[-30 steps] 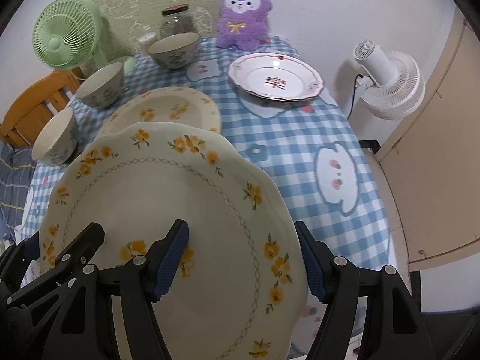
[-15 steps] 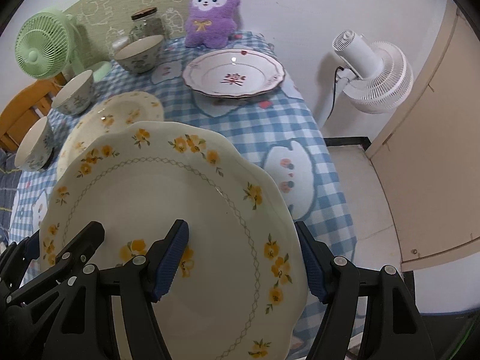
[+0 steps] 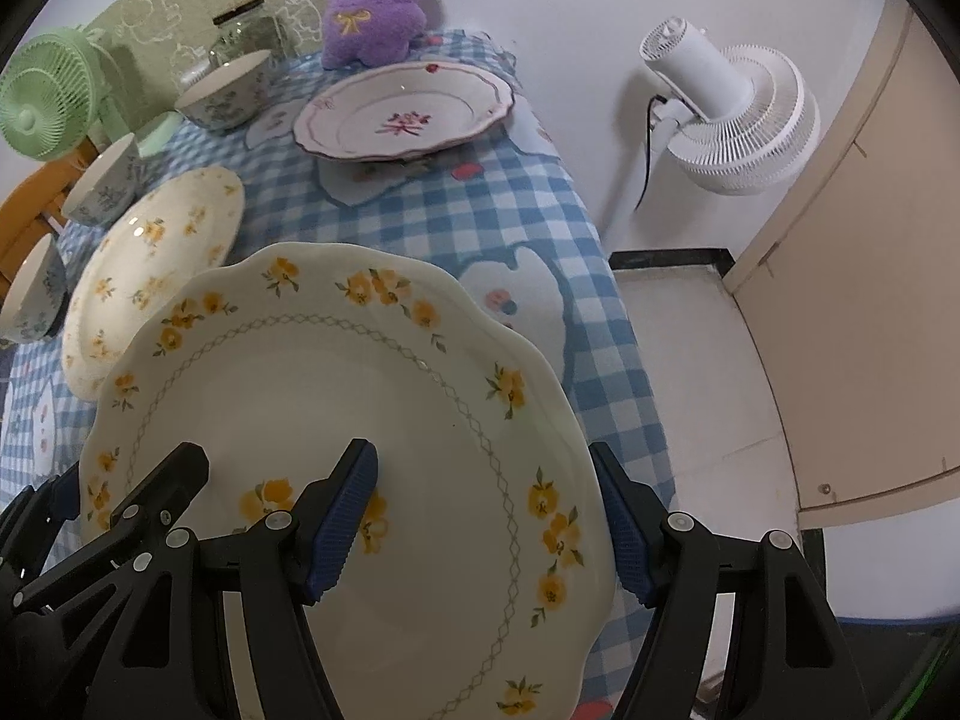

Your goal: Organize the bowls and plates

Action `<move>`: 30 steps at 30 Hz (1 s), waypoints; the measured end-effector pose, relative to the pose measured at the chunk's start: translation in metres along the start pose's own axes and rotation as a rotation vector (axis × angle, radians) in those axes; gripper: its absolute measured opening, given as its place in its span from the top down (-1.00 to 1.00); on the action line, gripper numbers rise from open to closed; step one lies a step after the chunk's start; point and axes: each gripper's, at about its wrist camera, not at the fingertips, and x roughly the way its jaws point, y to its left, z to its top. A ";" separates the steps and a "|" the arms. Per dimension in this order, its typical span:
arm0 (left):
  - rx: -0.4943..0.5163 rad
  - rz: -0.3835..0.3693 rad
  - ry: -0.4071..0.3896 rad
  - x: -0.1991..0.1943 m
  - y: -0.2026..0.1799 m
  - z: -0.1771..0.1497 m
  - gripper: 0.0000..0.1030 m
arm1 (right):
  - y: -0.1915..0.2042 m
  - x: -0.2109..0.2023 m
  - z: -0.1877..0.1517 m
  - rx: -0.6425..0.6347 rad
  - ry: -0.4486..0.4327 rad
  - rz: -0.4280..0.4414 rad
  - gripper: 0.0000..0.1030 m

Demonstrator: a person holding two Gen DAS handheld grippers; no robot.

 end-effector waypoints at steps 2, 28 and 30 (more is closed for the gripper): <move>0.001 0.000 0.010 0.004 -0.003 -0.001 -0.26 | -0.003 0.004 -0.001 0.005 0.007 0.001 -0.43; 0.003 0.032 0.035 0.030 -0.024 -0.009 -0.28 | -0.023 0.032 0.000 0.019 0.034 0.014 -0.43; -0.001 0.031 0.036 0.030 -0.024 -0.009 -0.30 | -0.025 0.033 0.000 0.026 0.038 0.025 -0.44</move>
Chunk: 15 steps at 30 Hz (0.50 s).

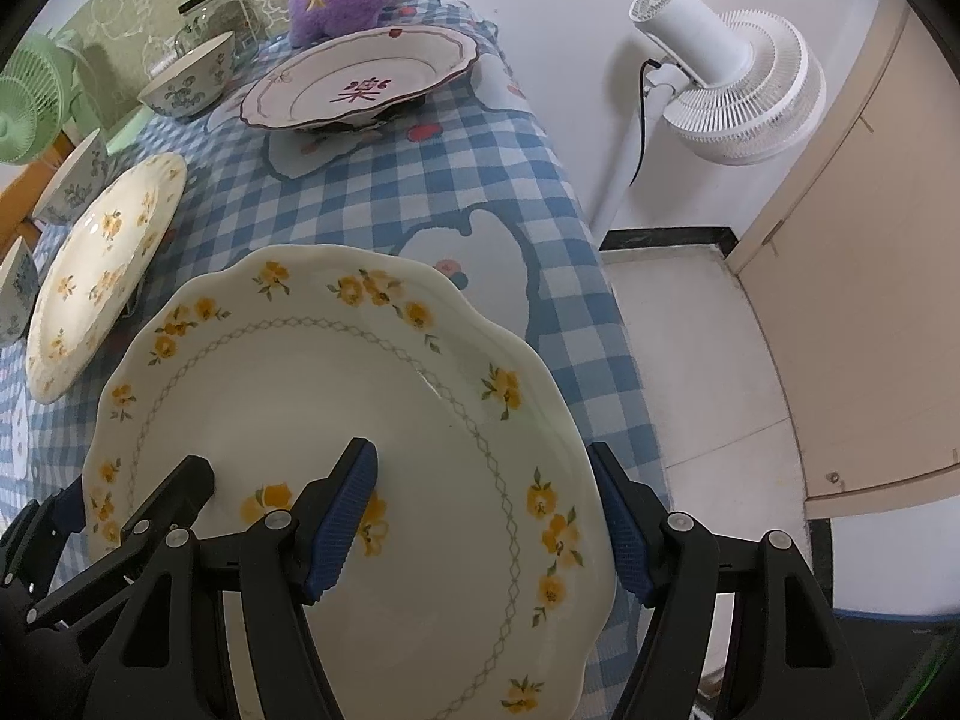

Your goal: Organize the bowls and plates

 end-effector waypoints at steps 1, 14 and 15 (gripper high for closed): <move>-0.001 0.000 0.001 0.000 -0.001 0.000 -0.31 | 0.000 -0.001 0.000 -0.002 -0.004 -0.002 -0.44; -0.027 0.022 0.011 -0.006 0.010 0.002 -0.64 | 0.002 -0.017 0.007 -0.035 -0.035 0.026 -0.48; -0.028 0.025 0.005 -0.009 0.010 0.003 -0.70 | 0.002 -0.021 0.008 -0.036 -0.042 0.031 -0.48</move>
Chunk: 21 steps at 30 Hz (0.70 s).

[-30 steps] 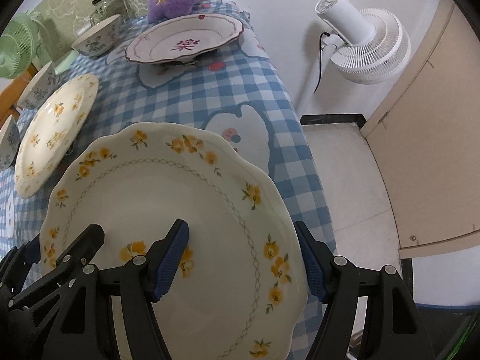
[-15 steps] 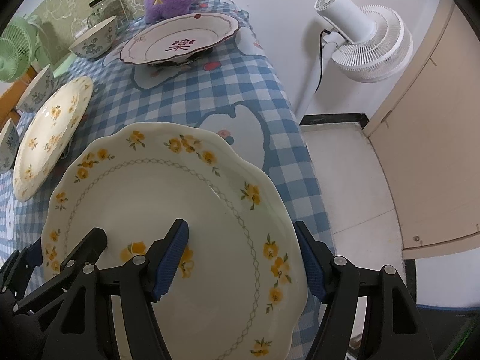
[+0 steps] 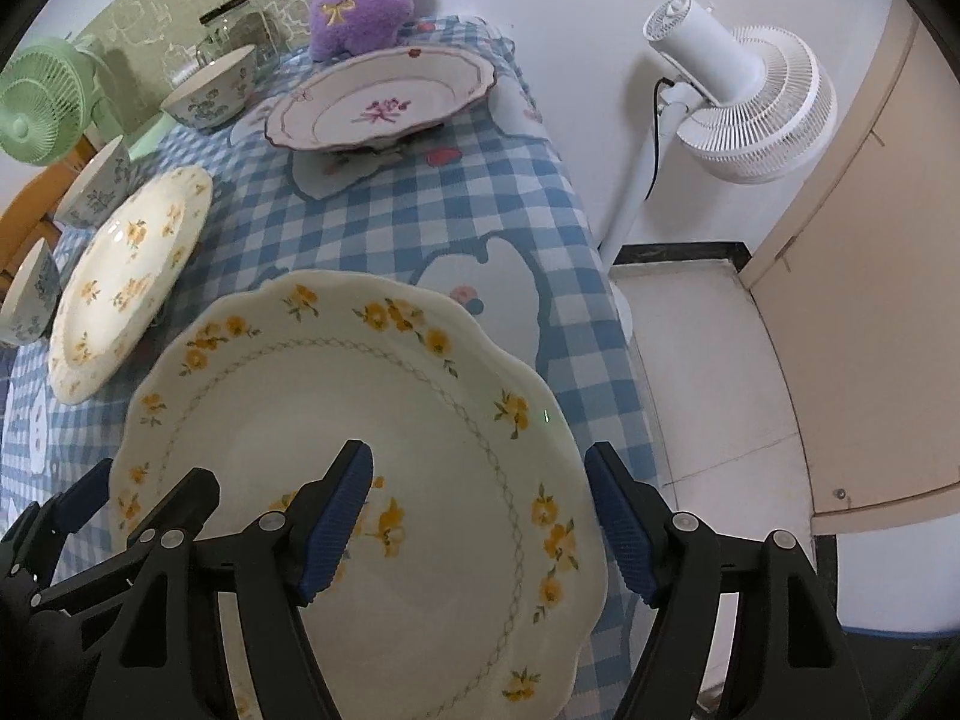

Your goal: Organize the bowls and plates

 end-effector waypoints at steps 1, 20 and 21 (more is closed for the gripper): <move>-0.002 0.002 -0.006 -0.002 0.001 0.001 -0.73 | 0.000 -0.003 0.001 -0.001 -0.005 0.005 -0.48; 0.037 0.003 -0.153 -0.073 0.026 0.015 -0.80 | 0.032 -0.073 0.006 0.005 -0.139 0.027 -0.60; 0.041 0.003 -0.163 -0.077 0.028 0.016 -0.80 | 0.036 -0.077 0.006 0.008 -0.148 0.026 -0.60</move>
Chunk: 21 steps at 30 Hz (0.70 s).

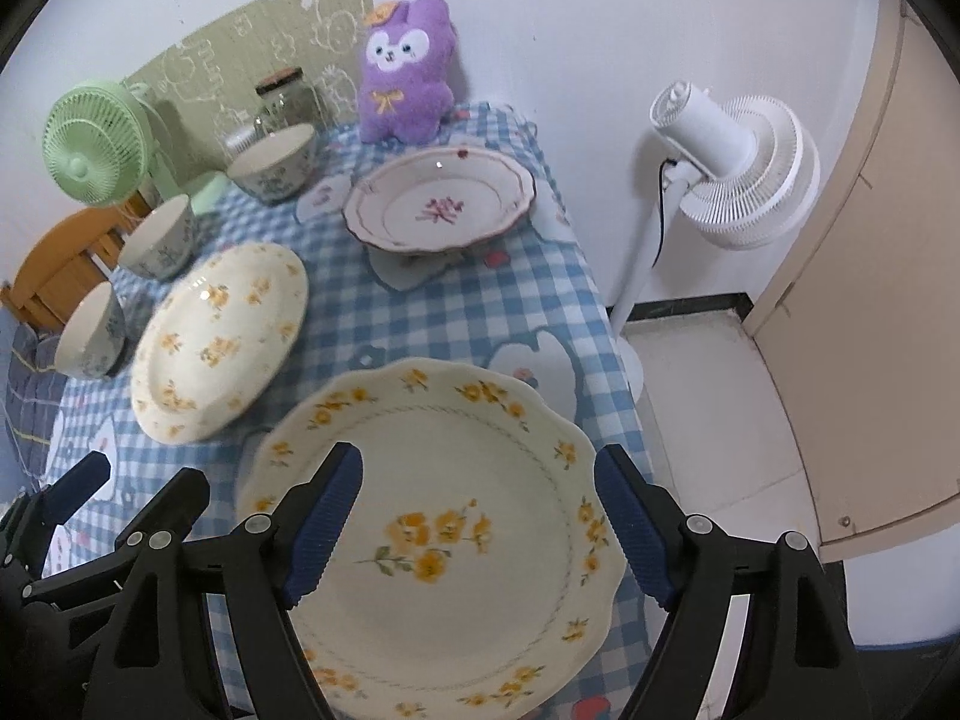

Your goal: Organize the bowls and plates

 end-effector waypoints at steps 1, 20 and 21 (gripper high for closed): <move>0.006 0.000 -0.010 -0.004 0.003 0.002 -0.80 | 0.004 -0.005 0.001 0.002 -0.011 -0.001 -0.60; -0.014 0.005 -0.126 -0.059 0.062 0.024 -0.80 | 0.071 -0.060 0.012 0.001 -0.150 -0.033 -0.60; -0.014 0.003 -0.129 -0.061 0.067 0.025 -0.80 | 0.075 -0.062 0.012 -0.001 -0.152 -0.036 -0.60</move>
